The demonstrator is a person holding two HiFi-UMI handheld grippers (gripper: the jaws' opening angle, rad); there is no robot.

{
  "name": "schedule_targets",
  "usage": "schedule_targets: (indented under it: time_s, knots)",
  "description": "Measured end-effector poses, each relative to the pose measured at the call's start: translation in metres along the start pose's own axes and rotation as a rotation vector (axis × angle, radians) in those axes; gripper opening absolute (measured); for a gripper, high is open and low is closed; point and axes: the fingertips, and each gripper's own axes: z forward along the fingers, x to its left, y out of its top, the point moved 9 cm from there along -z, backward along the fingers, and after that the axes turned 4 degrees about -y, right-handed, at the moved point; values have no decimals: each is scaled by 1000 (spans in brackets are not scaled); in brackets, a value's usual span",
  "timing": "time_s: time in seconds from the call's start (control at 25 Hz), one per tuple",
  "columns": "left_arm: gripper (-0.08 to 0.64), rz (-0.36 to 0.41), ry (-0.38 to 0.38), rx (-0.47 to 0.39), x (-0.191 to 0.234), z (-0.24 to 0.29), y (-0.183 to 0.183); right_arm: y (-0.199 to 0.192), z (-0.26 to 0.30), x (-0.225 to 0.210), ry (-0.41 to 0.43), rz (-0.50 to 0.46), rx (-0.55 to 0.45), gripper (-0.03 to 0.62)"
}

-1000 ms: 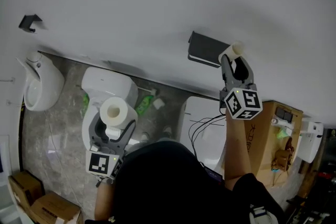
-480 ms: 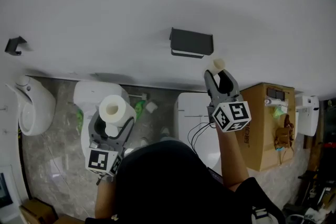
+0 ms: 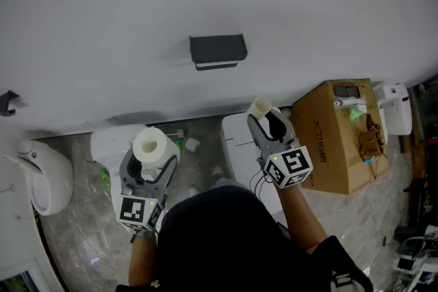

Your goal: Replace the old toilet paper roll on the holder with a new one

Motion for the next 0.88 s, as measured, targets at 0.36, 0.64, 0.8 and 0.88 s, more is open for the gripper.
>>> schedule_targets:
  time_s: [0.36,0.64,0.8,0.88]
  knots:
    - [407,35,-106,11,4,15,-11,-20,-37,13,-65,49,11,173]
    - [407,57,-182,31,4,44,-11,-30,-58,13,-113,75,18,173]
    - [407,67,-217,30,2,66,-6,-34,-66,10,-136,81,26,173]
    - [407,81,-231,25,-1,78,-4,-36,-69,5,-146,88,28,173]
